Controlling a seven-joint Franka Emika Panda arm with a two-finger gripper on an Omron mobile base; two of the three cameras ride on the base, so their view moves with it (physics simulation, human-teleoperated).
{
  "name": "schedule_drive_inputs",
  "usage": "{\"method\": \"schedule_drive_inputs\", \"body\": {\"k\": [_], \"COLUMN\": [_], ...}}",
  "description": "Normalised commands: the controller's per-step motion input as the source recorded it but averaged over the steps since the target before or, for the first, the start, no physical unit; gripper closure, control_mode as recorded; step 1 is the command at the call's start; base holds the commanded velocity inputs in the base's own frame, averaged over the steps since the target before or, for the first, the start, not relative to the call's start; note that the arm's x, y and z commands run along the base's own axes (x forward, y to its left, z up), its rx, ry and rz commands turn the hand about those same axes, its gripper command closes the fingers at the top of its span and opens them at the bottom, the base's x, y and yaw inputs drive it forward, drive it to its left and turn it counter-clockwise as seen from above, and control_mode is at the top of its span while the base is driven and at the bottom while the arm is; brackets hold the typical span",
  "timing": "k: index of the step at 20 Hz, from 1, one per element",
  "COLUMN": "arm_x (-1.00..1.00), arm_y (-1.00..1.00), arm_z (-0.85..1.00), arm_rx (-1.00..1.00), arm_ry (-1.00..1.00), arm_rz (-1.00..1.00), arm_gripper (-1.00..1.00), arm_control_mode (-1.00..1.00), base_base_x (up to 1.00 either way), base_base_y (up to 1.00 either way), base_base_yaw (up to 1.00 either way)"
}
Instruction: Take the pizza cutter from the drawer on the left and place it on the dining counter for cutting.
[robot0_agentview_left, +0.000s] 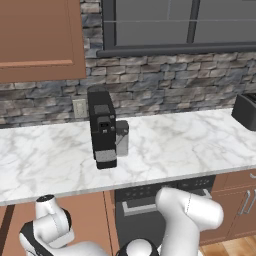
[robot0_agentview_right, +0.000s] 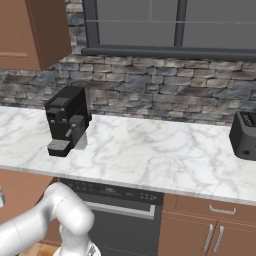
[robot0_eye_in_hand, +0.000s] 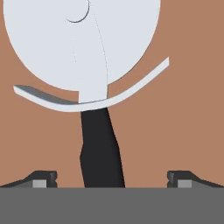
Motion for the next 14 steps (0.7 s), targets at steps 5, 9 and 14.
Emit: {"method": "schedule_drive_inputs", "body": {"k": [5, 9, 14], "arm_x": [0.00, 0.00, 0.00], "arm_y": [0.00, 0.00, 0.00], "arm_z": [-0.03, 0.00, 0.00], "arm_rx": [0.00, 0.00, 0.00], "arm_ry": [0.00, 0.00, 0.00], "arm_rz": [0.00, 0.00, 0.00], "arm_gripper": [-1.00, -1.00, 1.00], "arm_control_mode": [-1.00, -1.00, -1.00], "base_base_x": [0.00, 0.00, 0.00], "base_base_y": [0.00, 0.00, 0.00], "base_base_yaw": [0.00, 0.00, 0.00]}}
